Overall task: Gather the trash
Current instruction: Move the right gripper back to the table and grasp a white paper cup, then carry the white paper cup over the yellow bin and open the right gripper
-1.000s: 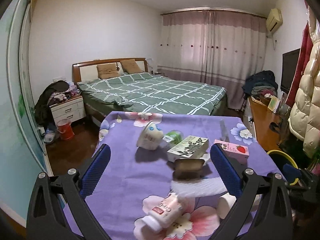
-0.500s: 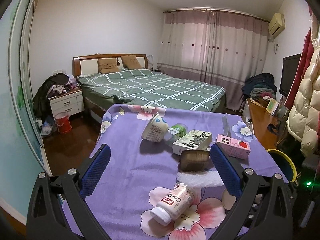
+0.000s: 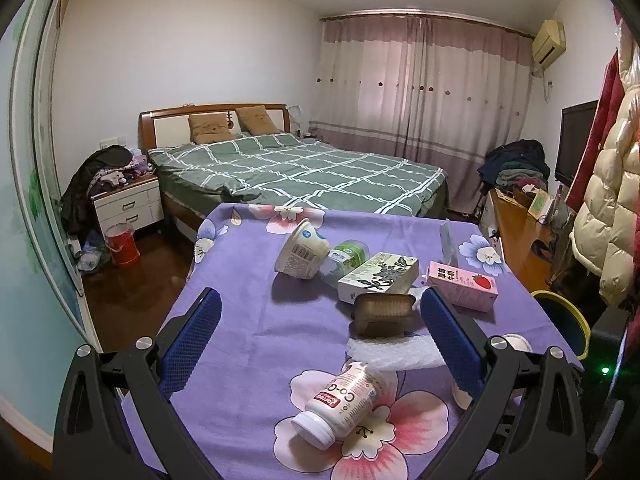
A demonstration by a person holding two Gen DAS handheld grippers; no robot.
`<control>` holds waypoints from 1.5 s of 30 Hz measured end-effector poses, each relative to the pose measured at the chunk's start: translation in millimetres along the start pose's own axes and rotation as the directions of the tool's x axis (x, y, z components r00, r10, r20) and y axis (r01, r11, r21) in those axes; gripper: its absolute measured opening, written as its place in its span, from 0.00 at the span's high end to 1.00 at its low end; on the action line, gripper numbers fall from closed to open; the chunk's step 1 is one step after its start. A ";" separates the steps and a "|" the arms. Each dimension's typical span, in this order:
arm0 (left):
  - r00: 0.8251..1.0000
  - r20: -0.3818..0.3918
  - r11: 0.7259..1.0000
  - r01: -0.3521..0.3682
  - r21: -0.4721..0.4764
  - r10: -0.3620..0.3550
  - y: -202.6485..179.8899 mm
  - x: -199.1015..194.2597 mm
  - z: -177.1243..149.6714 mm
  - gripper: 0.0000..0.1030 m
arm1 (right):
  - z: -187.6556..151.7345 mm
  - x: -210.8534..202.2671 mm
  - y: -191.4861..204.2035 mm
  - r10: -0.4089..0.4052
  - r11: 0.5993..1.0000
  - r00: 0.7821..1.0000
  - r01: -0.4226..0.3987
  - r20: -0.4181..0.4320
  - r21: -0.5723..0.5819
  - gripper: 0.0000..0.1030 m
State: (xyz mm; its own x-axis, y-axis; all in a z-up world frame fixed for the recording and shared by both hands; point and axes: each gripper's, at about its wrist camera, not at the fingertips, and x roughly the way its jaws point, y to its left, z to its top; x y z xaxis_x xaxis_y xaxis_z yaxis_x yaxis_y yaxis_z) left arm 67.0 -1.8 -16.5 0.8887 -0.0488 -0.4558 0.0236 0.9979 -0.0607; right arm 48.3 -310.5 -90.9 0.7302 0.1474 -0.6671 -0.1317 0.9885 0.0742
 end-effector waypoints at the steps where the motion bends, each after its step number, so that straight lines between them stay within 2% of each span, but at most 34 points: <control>1: 1.000 0.000 1.000 0.002 0.003 -0.002 -1.6 0.4 0.0 0.05 | -0.3 -2.8 -2.3 -0.005 1.000 1.000 0.005 0.006 -0.002 0.23; 6: 1.000 -0.003 1.000 0.011 0.019 -0.011 -9.1 1.6 -0.9 0.05 | -2.3 -13.1 -23.7 -0.067 0.998 0.997 0.067 0.033 0.006 0.23; 12: 1.000 -0.016 0.999 0.023 0.032 -0.022 -18.0 5.1 -2.3 0.05 | 5.9 -21.7 -84.1 -0.172 0.979 0.984 0.165 0.054 0.121 0.23; 20: 0.998 -0.043 0.996 0.054 0.074 -0.051 -41.1 13.0 -5.3 0.05 | 17.7 -28.0 -189.5 -0.322 0.906 0.946 0.301 0.024 0.298 0.23; 26: 0.994 -0.068 0.990 0.088 0.112 -0.080 -65.2 19.6 -7.1 0.05 | 26.3 -14.0 -244.8 -0.408 0.856 0.913 0.392 -0.025 0.339 0.23; 30: 0.991 -0.090 0.985 0.112 0.134 -0.101 -79.4 23.8 -10.3 0.05 | 27.5 5.0 -268.4 -0.425 0.838 0.903 0.421 -0.069 0.346 0.23; 39: 0.984 -0.130 0.975 0.145 0.168 -0.124 -99.5 36.1 -14.1 0.05 | 27.6 25.6 -294.3 -0.442 0.811 0.889 0.452 -0.118 0.372 0.22; 43: 0.982 -0.142 0.974 0.150 0.170 -0.127 -99.6 39.3 -15.8 0.05 | 28.3 27.3 -299.6 -0.452 0.802 0.883 0.465 -0.128 0.375 0.12; 45: 0.981 -0.146 0.974 0.151 0.170 -0.127 -100.0 40.9 -16.1 0.05 | 28.7 26.1 -299.7 -0.449 0.802 0.885 0.461 -0.126 0.380 0.12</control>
State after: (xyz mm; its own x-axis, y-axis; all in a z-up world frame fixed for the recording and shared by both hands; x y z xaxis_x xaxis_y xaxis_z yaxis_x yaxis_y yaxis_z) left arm 93.6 -104.3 -43.3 0.8020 -0.1804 -0.5694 0.2349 0.9717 0.0231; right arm 126.1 -601.9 -109.3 0.6206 -0.3176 -0.7170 0.4857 0.8735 0.0335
